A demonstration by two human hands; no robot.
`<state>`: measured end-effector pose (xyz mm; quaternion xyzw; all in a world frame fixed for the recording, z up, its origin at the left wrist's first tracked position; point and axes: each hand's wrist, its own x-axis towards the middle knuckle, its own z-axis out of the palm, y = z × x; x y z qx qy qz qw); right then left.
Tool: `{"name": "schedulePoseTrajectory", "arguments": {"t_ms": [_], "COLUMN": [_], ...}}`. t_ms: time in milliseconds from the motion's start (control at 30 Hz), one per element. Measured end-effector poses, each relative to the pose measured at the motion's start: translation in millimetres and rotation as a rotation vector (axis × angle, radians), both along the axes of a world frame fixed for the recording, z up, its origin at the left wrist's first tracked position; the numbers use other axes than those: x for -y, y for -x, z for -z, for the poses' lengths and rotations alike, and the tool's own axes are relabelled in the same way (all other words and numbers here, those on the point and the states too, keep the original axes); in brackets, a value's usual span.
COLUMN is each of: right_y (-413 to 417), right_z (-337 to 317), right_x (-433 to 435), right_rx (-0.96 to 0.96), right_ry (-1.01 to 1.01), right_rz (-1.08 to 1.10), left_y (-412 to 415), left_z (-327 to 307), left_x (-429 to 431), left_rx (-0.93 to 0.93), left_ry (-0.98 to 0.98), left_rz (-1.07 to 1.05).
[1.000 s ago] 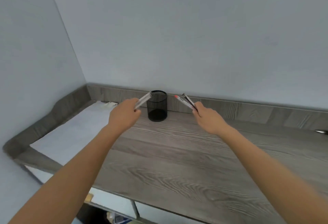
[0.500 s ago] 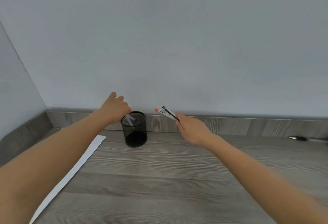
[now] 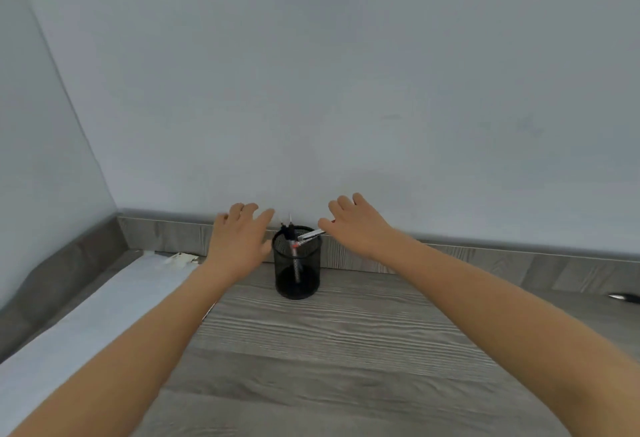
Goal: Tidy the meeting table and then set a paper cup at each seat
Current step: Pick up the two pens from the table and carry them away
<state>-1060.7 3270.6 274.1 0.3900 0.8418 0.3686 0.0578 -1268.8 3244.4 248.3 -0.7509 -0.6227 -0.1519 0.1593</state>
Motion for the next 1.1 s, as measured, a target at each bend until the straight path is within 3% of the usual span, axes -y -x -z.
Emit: {"name": "schedulePoseTrajectory", "arguments": {"t_ms": [67,100,233,300,533,700,800,967,1100], "right_y": [16,22,40,41,21,2,-1,3,-6], "right_z": [-8,-8,-11,-8,22,82,110,127,134], "right_x": [6,5,2,-3,23,77,116,193,249], "right_rx": [0.089,0.105,0.113,0.096,-0.764,-1.040,-1.027,-0.971,-0.950], "right_ry": [-0.005,0.030,0.036,0.078,0.218,0.449,0.552,0.481,0.398], "right_rz": [-0.010,-0.040,-0.060,-0.020,0.210,0.529,0.657,0.812,0.927], "left_y": [2,2,-6,-5,7,8,3,-14,-16], "left_z": [24,40,100,110,113,113,114,111,108], "left_x": [24,38,83,94,96,98,102,112,115], "left_rx": [0.298,0.349,0.362,0.394,0.410,0.375,0.386,0.309,0.285], "left_ry": [0.088,0.117,0.375,0.356,0.331,0.368,0.383,0.432,0.473], "left_rz": [-0.121,-0.157,-0.224,-0.206,-0.143,-0.099,-0.024,0.189,0.228]}}
